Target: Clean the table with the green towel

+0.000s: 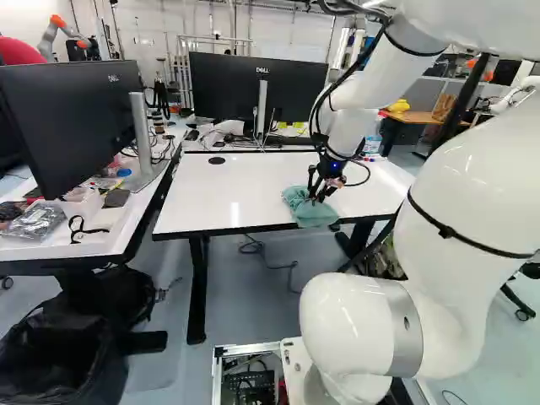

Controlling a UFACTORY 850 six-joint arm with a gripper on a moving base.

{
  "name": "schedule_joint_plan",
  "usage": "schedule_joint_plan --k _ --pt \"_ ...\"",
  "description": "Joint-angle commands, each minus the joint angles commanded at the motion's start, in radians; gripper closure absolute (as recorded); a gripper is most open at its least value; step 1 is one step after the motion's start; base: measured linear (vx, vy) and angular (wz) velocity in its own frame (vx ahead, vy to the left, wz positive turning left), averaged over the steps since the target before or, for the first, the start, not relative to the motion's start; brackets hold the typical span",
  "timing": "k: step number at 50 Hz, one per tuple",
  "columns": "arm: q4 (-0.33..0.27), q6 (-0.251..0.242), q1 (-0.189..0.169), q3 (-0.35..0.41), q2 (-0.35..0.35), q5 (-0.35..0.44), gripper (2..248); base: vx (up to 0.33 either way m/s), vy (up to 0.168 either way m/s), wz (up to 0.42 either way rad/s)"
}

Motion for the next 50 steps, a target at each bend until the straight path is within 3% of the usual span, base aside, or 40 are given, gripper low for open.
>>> schedule_joint_plan --k 33,50 --pt "0.0 0.0 0.031 -0.171 -0.156 0.0 212 0.0 0.0 0.0" --pt "0.0 0.0 0.072 -0.241 -0.215 0.0 212 0.0 0.0 0.0"
